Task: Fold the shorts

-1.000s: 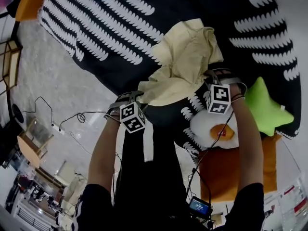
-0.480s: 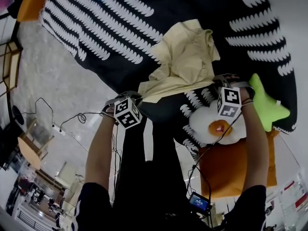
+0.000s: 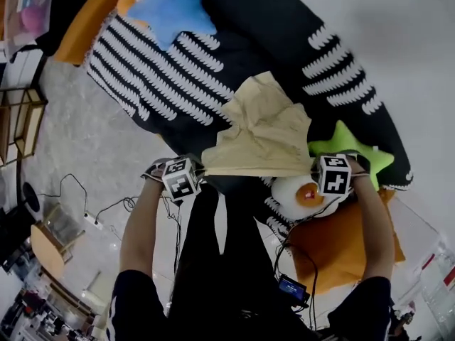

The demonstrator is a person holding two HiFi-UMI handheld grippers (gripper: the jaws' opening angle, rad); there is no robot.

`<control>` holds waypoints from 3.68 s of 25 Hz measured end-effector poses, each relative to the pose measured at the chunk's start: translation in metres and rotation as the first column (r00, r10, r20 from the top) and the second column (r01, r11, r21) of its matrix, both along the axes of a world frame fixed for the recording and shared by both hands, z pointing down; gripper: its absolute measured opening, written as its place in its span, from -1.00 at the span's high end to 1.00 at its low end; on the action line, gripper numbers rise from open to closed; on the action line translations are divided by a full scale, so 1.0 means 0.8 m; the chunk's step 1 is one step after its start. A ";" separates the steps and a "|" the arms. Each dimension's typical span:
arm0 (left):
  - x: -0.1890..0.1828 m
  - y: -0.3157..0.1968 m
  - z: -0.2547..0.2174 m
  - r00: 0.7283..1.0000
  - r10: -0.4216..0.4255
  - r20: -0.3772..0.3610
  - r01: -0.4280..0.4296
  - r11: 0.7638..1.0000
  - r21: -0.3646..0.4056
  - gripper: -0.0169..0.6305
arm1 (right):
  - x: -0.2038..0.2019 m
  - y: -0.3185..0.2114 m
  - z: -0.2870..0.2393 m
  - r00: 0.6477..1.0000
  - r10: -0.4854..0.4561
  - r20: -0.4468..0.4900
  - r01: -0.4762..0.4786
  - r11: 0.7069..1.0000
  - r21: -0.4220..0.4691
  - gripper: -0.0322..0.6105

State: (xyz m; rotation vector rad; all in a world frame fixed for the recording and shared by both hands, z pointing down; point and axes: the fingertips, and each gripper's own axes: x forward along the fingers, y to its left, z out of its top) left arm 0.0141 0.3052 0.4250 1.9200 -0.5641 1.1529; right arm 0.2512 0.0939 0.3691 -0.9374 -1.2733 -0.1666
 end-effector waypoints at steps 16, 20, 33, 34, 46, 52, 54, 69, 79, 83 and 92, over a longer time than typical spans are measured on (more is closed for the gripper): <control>-0.031 0.063 -0.192 0.979 0.191 -0.069 -0.196 0.978 -0.068 0.87 | -0.002 0.088 -0.194 0.992 0.086 -0.095 -0.099 0.985 -0.142 0.76; -0.097 0.008 -0.225 0.999 0.034 -0.033 -0.034 0.999 0.006 0.87 | -0.079 0.019 -0.216 0.988 0.152 0.032 -0.151 0.988 -0.041 0.76; -0.298 -0.079 -0.433 0.961 -0.193 0.197 0.122 0.938 0.325 0.88 | -0.295 -0.093 -0.365 0.826 0.076 0.559 -0.210 0.961 0.179 0.76; -0.294 -0.072 -0.435 0.961 -0.190 0.202 0.116 0.938 0.327 0.88 | -0.296 -0.089 -0.361 0.814 0.074 0.577 -0.211 0.962 0.174 0.76; -0.013 0.086 -0.133 0.995 -0.078 -0.065 0.077 0.997 -0.003 0.88 | -0.112 0.002 -0.059 0.878 -0.163 0.450 0.000 0.940 0.340 0.76; 0.120 0.162 -0.018 0.965 -0.019 -0.262 -0.044 0.971 -0.234 0.88 | 0.029 0.085 0.104 0.966 -0.098 0.241 0.037 0.969 0.246 0.76; 0.130 0.181 0.002 0.960 0.037 -0.278 -0.119 0.951 -0.284 0.88 | 0.054 0.113 0.135 0.978 -0.102 0.184 0.061 0.974 0.217 0.76; 0.085 0.161 0.019 0.970 0.011 -0.244 -0.108 0.915 -0.389 0.89 | 0.068 0.142 0.157 0.976 0.217 0.028 -0.217 0.976 -0.019 0.76; -0.057 0.002 -0.045 0.986 0.066 -0.154 -0.112 0.943 -0.313 0.89 | -0.024 0.056 0.119 0.890 0.454 0.044 -0.441 0.880 -0.176 0.76; -0.108 -0.059 -0.032 0.982 0.147 -0.122 -0.180 0.925 -0.334 0.88 | -0.059 0.027 0.139 0.798 0.602 0.031 -0.588 0.788 -0.183 0.76; -0.186 -0.209 0.051 0.982 0.155 -0.109 -0.185 0.906 -0.381 0.88 | -0.104 -0.035 0.217 0.627 0.775 -0.082 -0.778 0.618 -0.109 0.76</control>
